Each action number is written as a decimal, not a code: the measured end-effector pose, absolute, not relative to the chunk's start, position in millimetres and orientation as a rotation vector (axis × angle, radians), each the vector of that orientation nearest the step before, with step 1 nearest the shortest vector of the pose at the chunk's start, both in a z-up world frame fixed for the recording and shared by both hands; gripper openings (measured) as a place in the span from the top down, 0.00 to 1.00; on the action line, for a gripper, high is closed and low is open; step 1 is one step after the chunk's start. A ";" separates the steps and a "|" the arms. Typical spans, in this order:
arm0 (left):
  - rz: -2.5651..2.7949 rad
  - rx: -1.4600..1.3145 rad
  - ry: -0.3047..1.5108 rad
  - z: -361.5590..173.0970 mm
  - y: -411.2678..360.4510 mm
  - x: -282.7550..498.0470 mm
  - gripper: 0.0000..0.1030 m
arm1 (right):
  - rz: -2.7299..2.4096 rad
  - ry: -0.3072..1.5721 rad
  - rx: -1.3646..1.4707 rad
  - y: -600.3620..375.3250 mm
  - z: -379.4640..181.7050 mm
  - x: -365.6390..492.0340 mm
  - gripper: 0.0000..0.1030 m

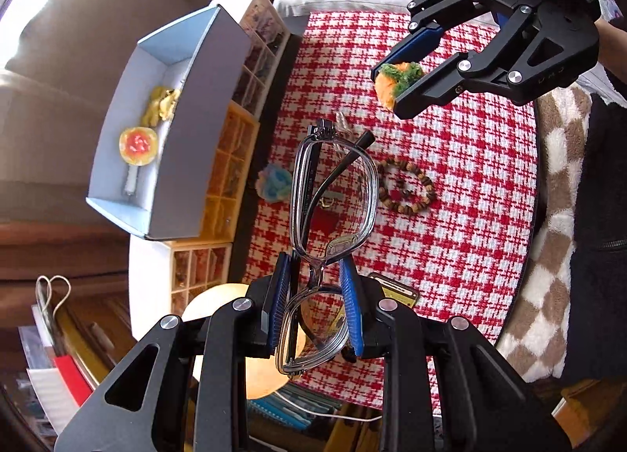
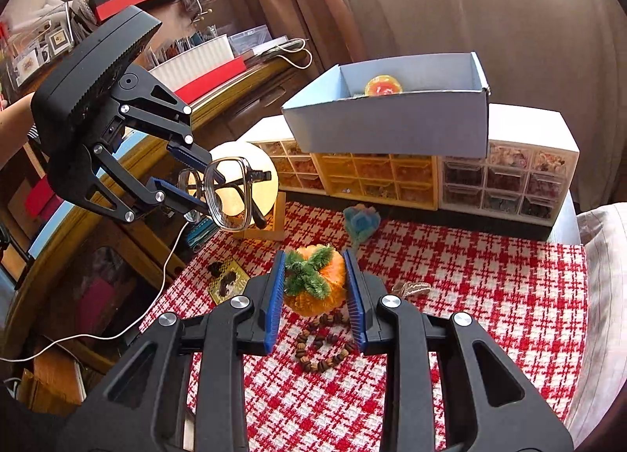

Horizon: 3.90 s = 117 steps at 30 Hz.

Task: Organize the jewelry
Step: 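Lift the eyeglasses with left tool while right tool lifts the pumpkin toward the blue box, then lower eyeglasses into the box and open left tool while right tool lowers the pumpkin, then open right tool to release the pumpkin in the box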

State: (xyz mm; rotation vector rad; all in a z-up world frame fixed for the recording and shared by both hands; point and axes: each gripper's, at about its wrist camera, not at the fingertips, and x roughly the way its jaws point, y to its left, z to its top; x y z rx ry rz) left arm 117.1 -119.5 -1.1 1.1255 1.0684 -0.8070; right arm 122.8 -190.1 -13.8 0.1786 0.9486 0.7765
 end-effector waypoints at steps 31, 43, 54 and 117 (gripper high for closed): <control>-0.633 1.092 1.001 51.3 -167.1 303.5 0.74 | 0.690 0.842 0.235 -239.2 32.0 221.9 0.72; -0.641 1.056 1.060 12.8 -177.4 333.1 0.74 | 0.659 0.813 0.162 -247.1 43.8 281.6 0.72; -0.679 1.050 1.080 -14.0 -174.6 330.6 0.74 | 0.695 0.874 0.199 -241.0 52.2 351.5 0.72; -0.645 1.105 0.969 12.5 -157.0 272.6 0.31 | 0.485 1.545 0.162 -138.4 -49.7 453.5 0.71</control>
